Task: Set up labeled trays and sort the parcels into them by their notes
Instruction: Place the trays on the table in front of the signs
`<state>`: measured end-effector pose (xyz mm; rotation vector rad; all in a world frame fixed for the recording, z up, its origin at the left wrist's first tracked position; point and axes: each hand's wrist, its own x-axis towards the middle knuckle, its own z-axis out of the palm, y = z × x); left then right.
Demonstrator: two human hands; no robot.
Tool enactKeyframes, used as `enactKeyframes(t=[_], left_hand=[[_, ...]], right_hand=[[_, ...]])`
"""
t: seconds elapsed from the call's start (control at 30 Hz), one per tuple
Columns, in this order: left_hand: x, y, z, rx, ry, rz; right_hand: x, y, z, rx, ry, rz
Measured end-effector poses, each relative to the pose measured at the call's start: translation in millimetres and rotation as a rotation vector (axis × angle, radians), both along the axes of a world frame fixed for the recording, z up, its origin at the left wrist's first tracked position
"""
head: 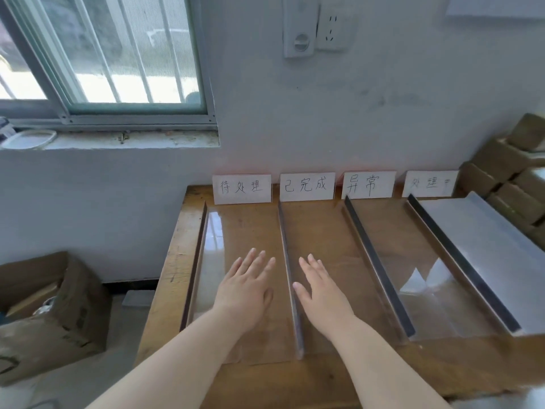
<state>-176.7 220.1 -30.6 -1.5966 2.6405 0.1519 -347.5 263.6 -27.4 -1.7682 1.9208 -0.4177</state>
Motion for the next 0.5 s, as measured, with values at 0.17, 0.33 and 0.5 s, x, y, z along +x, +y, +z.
enactKeyframes(t=[0.17,0.33,0.5], left_hand=[[-63,39,24,-0.058,0.038,0.004],[-130,90,36,-0.056,0.080,0.031],[-191,131,50,-0.054,0.138,-0.005]], right_hand=[[-69,45,29,-0.105,0.046,-0.011],[-154,109,53,-0.110,0.053,-0.073],[-225,175,62,-0.068,0.062,-0.156]])
